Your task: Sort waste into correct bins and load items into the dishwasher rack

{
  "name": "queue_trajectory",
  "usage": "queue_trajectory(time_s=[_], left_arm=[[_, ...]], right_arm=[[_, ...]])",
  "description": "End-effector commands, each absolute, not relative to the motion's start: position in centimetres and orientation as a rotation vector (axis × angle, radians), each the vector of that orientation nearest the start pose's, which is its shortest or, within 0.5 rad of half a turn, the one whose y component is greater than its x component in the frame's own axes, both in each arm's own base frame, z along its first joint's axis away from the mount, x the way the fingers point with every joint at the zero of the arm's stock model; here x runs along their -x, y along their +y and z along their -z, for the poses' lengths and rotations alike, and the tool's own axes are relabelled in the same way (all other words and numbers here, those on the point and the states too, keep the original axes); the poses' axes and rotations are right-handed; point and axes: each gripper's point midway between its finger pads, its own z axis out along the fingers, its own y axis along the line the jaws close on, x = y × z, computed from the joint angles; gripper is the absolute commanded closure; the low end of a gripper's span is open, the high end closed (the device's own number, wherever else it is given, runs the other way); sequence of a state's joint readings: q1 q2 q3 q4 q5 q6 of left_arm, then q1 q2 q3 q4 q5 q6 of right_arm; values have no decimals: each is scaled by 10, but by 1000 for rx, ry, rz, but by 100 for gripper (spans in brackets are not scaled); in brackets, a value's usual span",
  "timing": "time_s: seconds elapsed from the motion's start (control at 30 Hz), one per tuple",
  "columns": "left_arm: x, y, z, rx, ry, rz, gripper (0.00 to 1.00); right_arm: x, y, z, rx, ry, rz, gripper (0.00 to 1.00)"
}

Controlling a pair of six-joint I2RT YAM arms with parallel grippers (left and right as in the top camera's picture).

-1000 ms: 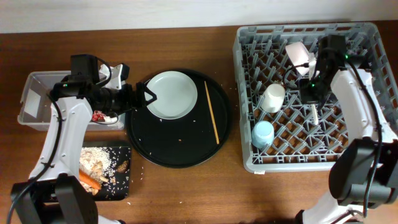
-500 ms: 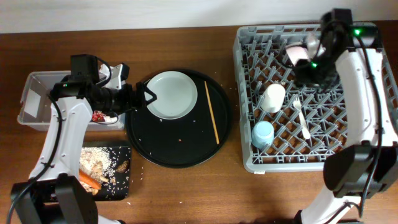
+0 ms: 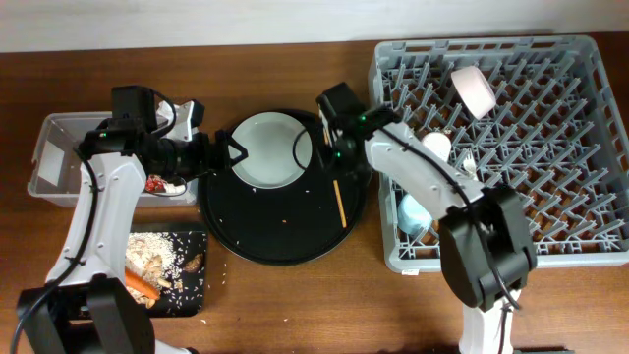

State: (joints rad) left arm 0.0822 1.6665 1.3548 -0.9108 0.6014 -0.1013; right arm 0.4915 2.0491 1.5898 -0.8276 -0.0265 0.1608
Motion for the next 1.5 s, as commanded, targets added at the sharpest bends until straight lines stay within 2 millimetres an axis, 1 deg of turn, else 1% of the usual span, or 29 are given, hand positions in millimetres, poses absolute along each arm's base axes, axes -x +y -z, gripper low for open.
queue_trajectory(time_s=[0.0,0.03,0.07,0.1,0.2,0.27,0.3,0.33,0.37,0.4,0.47,0.5,0.53,0.67,0.77,0.8,0.83,0.93,0.97,1.03,1.13,1.2,1.27,1.37,1.43,1.47], left_arm=[[-378,-68,-156,87,2684,841,1],[-378,-68,-156,87,2684,841,1],[-378,-68,-156,86,2684,841,1],[-378,-68,-156,87,2684,841,1],[-378,-68,-156,86,2684,841,1],[-378,-68,-156,87,2684,841,1],[-378,-68,-156,87,2684,841,1],[-378,-68,-156,86,2684,841,1],[-378,-68,-156,87,2684,841,1],[-378,-68,-156,87,2684,841,1],[-378,-68,-156,87,2684,841,1],[-378,-68,-156,87,2684,841,1],[-378,-68,-156,86,2684,841,1],[-378,-68,-156,86,2684,841,1],[-378,-68,-156,86,2684,841,1],[-378,-68,-156,86,2684,841,1],[-378,-68,-156,86,2684,841,1],[-378,-68,-156,86,2684,841,1],[-378,-68,-156,87,2684,841,1],[-378,-68,-156,86,2684,841,1],[-378,-68,-156,87,2684,841,1],[-378,-68,-156,87,2684,841,1],[-378,-68,-156,87,2684,841,1],[-378,-68,-156,87,2684,841,1],[-378,-68,-156,87,2684,841,1],[-378,-68,-156,86,2684,841,1]], right_arm=[[-389,213,-24,467,2860,-153,46],[-387,216,-19,471,2861,-186,36],[-382,222,-11,481,2857,-258,18],[-382,224,-10,471,2855,-275,1],[-384,225,-11,471,2847,-278,1],[-386,224,-11,468,2841,-268,36],[-387,225,-11,468,2834,-271,39],[-392,222,-12,459,2819,-239,46],[-397,215,-12,446,2805,-175,51],[-401,212,-13,436,2791,-136,53],[-407,215,-15,432,2763,-149,54],[-408,216,-15,432,2758,-151,58],[-408,217,-16,413,2759,-157,59],[-410,218,-16,386,2754,-166,59],[-407,229,-15,409,2743,-177,59],[-406,230,-10,420,2743,-142,59],[-405,228,-3,425,2746,-88,59],[-401,225,14,434,2780,-59,59],[-401,225,16,435,2785,-56,60],[-399,224,18,438,2795,-51,79],[-395,222,19,442,2809,-43,85],[-396,222,19,442,2807,-45,96],[-401,225,14,439,2793,-52,96],[-413,232,-4,430,2756,-74,96],[-418,236,-32,424,2728,-88,96],[-419,236,-51,420,2708,-99,96]])
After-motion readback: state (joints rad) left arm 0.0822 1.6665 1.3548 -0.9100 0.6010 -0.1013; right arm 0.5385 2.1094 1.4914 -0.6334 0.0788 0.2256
